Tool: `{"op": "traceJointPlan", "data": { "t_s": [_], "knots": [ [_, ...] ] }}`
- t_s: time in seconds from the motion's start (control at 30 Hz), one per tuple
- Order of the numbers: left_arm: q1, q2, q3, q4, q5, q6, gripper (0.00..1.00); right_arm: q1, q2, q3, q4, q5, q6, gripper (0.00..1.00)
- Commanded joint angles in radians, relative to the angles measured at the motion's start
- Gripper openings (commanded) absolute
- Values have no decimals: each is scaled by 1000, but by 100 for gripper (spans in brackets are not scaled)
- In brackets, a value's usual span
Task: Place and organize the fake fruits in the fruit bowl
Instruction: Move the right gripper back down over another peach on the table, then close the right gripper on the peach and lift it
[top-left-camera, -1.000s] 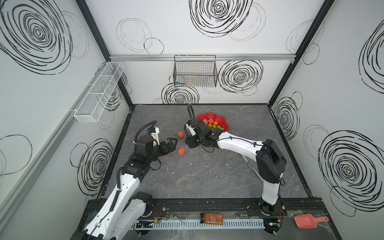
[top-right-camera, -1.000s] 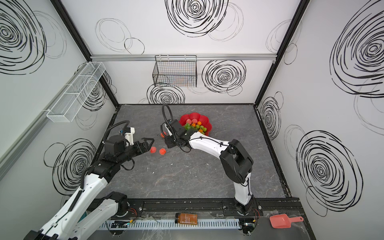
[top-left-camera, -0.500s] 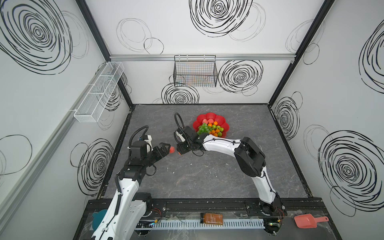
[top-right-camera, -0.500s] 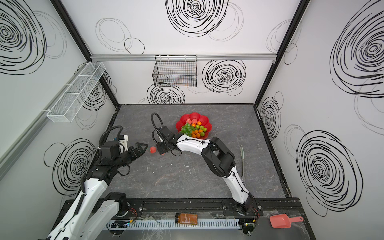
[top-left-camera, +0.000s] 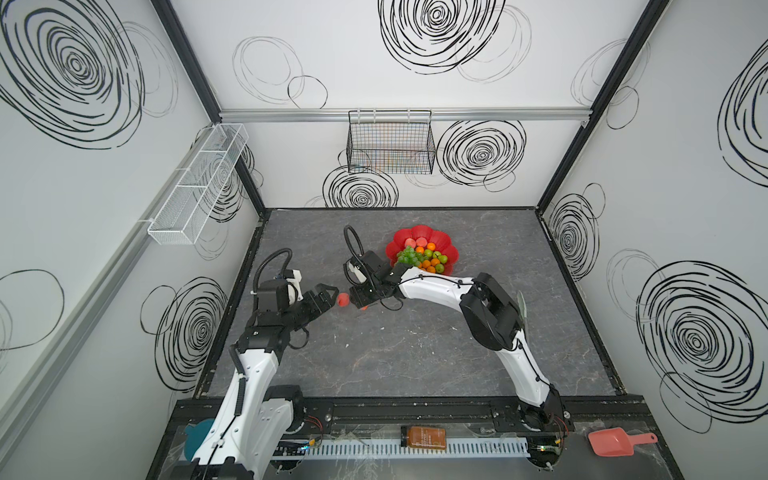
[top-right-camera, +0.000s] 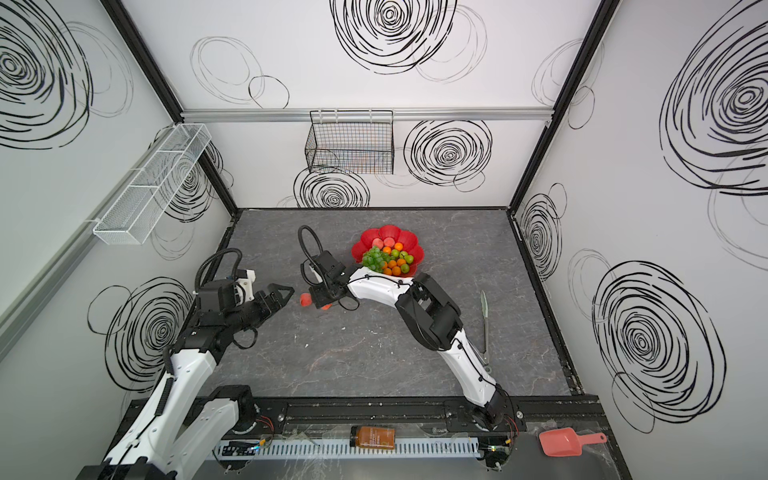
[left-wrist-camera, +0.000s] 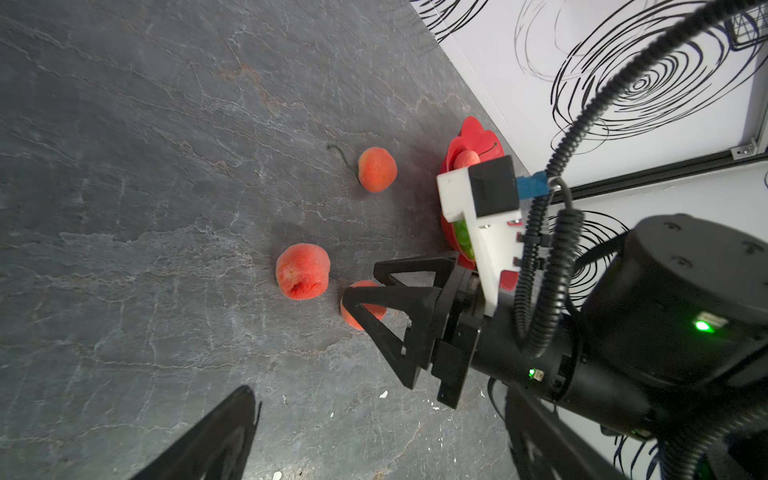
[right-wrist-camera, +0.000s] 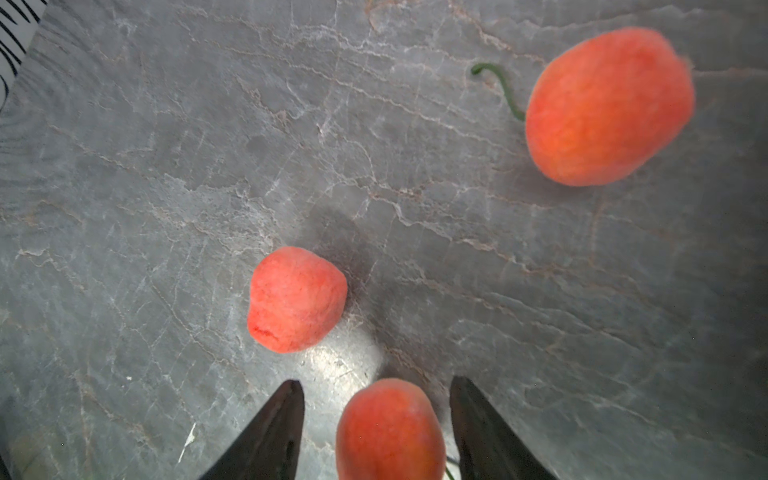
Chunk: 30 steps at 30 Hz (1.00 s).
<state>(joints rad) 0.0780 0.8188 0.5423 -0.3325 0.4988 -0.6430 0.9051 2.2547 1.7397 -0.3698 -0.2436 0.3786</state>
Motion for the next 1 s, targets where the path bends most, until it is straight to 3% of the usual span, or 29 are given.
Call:
{"op": "traceJointPlan", "data": {
  "t_s": [0.0, 0.97],
  "knots": [
    [6, 5, -8, 62, 40, 21, 96, 4, 25, 39, -63, 4, -7, 61],
    [0, 12, -11, 93, 72, 26, 96, 35, 54, 86, -171, 95, -28, 55]
  ]
}}
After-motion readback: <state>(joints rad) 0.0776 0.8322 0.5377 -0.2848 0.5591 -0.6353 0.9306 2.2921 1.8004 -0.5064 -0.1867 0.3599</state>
